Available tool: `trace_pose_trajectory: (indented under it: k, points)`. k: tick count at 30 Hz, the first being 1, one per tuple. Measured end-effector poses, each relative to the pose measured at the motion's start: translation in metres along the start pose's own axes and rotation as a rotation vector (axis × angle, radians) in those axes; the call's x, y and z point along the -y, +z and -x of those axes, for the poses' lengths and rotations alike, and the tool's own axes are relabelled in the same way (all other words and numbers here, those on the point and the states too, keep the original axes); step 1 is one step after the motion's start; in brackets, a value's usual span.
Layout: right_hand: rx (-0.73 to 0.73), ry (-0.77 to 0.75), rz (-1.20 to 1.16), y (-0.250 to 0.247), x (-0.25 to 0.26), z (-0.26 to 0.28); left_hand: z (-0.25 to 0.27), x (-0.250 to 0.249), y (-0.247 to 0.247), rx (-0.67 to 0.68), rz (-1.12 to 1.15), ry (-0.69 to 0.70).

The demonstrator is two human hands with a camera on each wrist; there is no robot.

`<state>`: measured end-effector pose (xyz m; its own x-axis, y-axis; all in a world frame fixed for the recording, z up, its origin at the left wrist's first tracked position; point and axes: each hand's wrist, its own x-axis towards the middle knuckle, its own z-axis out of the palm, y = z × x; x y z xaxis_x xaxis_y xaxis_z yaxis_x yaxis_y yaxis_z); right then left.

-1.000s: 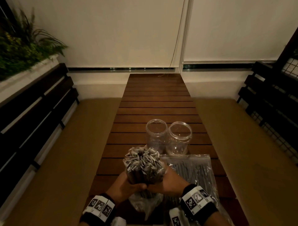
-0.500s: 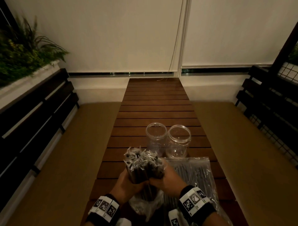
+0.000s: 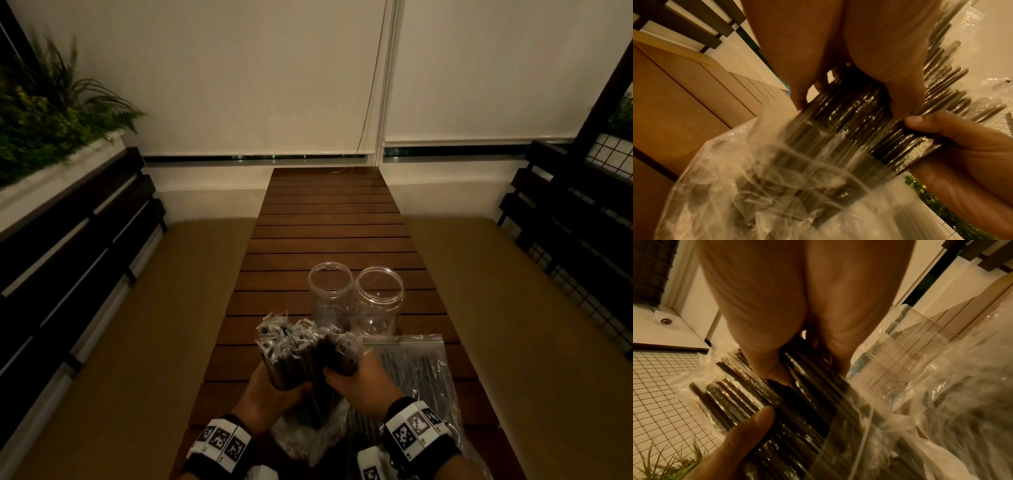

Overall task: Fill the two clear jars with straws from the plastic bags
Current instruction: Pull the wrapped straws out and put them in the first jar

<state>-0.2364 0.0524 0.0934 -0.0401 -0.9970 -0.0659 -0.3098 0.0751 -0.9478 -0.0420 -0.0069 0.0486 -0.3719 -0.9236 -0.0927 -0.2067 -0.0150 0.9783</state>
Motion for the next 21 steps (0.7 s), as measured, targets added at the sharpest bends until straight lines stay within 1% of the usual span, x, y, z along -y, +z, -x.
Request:
trace_pose_trajectory:
  k: [9, 13, 16, 21]
  points:
    - [-0.044, -0.02, -0.012, 0.002, -0.001, -0.001, -0.002, -0.004, 0.002, 0.02, -0.032, 0.016]
    - [-0.042, -0.021, -0.032, 0.003, -0.001, -0.001, 0.001, -0.001, -0.001, 0.025, 0.053, -0.02]
    - [-0.055, 0.004, -0.064, 0.004, -0.005, -0.001, 0.004, 0.0, -0.003, 0.055, 0.081, -0.025]
    - [-0.123, 0.039, -0.156, 0.006, -0.015, -0.003, 0.006, -0.004, -0.003, 0.05, 0.056, -0.012]
